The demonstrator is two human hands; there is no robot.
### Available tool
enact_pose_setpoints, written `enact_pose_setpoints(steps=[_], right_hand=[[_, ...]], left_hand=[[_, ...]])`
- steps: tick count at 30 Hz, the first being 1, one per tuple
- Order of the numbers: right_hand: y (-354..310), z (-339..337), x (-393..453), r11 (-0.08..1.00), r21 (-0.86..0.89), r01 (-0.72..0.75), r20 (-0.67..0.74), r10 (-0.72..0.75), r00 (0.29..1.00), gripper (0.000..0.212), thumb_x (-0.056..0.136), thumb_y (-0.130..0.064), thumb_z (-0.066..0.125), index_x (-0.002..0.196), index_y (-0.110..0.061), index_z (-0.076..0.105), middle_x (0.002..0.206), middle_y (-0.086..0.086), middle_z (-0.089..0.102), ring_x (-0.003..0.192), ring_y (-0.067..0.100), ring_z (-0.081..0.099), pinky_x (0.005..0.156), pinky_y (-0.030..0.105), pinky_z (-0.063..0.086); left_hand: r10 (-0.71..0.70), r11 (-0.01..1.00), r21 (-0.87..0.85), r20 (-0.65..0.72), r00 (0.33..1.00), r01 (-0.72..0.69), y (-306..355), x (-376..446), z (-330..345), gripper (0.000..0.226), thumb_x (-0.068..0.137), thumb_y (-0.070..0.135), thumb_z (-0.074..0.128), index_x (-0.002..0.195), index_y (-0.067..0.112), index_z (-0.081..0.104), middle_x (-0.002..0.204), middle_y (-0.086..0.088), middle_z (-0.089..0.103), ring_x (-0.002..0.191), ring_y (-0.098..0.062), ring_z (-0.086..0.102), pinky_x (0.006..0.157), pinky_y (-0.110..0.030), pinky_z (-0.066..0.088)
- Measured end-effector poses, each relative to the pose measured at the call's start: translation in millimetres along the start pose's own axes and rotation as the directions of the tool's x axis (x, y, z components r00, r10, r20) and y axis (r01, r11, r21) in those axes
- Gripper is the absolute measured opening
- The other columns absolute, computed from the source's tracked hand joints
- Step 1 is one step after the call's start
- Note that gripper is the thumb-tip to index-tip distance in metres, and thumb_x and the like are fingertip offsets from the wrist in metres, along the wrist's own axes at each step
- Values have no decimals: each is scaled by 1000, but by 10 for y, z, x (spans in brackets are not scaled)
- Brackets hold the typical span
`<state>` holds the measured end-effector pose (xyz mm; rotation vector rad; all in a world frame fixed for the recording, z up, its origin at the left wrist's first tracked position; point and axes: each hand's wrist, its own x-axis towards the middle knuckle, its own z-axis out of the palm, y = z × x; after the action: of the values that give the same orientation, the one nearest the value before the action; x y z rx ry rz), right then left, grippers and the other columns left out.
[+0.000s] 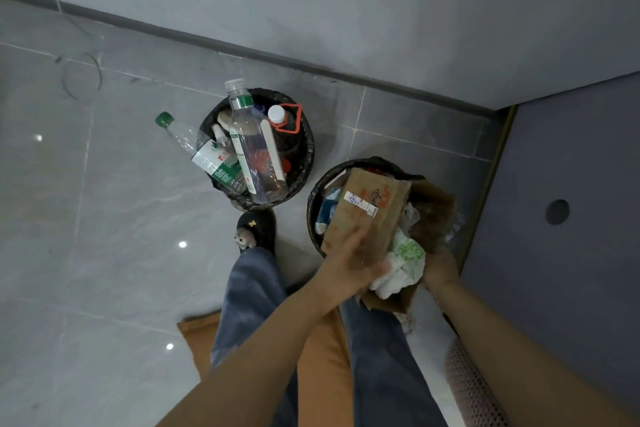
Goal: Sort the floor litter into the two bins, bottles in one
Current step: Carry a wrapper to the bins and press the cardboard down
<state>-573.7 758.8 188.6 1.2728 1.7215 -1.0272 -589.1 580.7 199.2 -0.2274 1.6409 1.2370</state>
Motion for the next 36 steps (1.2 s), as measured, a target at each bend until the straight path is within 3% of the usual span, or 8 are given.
enact_pose_setpoints(steps=[3, 6, 10, 14, 18, 22, 28, 36], right_hand=[[-46, 3, -11, 1000, 13, 0, 106, -1, 994, 13, 97, -18, 52, 87, -13, 59, 99, 15, 64, 84, 23, 58, 67, 25, 47], [-24, -33, -111, 971, 239, 21, 173, -64, 983, 19, 91, -6, 58, 110, -10, 60, 100, 10, 66, 96, 26, 63, 58, 17, 51], [-18, -30, -198, 892, 446, 81, 191, -183, 964, 34, 96, -19, 51, 129, -29, 50, 116, -4, 62, 103, 13, 61, 79, 30, 55], [-28, 24, -136, 837, 547, -8, 210, -127, 969, 38, 99, -37, 39, 136, -29, 43, 125, -2, 55, 107, 16, 56, 94, 45, 50], [20, 80, -102, 879, 461, 125, 184, -232, 955, 43, 97, -30, 50, 138, -35, 39, 118, -13, 57, 101, 1, 58, 73, 29, 59], [-71, 143, 113, 914, 401, 66, 146, -135, 980, 49, 84, -33, 70, 127, -28, 49, 117, -1, 62, 92, 10, 62, 56, 29, 58], [-162, 258, 531, 968, 250, -21, 69, 4, 998, 63, 78, -30, 77, 130, -20, 43, 114, 5, 57, 97, 29, 59, 62, 46, 58], [-124, 436, 765, 995, -104, -12, -191, -8, 981, 62, 85, -20, 59, 136, -7, 28, 120, 14, 57, 102, 33, 59, 77, 33, 47]], left_hand=[[20, 986, 167, -29, 999, -15, -138, 194, 141, 98, 84, 46, 67, 152, 35, -2, 160, 8, -8, 147, -15, -7, 120, -36, 10], [77, 974, 224, -154, 985, -42, -233, 323, 142, 101, 81, 42, 70, 150, 42, -4, 161, 7, -4, 147, -20, 2, 119, -45, 18], [90, 964, 264, -261, 961, -18, -334, 419, 106, 101, 80, 33, 72, 147, 50, -1, 156, -1, 20, 139, -25, 31, 110, -50, 35], [89, 954, 300, -297, 951, 4, -347, 484, 145, 102, 81, 26, 73, 143, 51, -4, 150, -7, 29, 135, -29, 36, 108, -51, 37], [94, 946, 323, -285, 954, 4, -397, 537, 165, 100, 82, 26, 71, 143, 49, -4, 150, -9, 28, 135, -31, 35, 109, -52, 35], [94, 939, 345, -256, 962, 0, -468, 616, 144, 92, 87, 22, 66, 147, 44, 0, 154, -5, 23, 140, -29, 28, 112, -52, 29], [38, 935, 355, -62, 997, -14, -544, 799, 9, 87, 93, 19, 56, 150, 41, -5, 161, 2, -6, 147, -30, 2, 117, -54, 17], [164, 822, 532, 120, 979, -203, -504, 660, -123, 92, 90, 28, 63, 151, 36, -5, 161, 4, -5, 147, -27, 10, 113, -47, 31]])
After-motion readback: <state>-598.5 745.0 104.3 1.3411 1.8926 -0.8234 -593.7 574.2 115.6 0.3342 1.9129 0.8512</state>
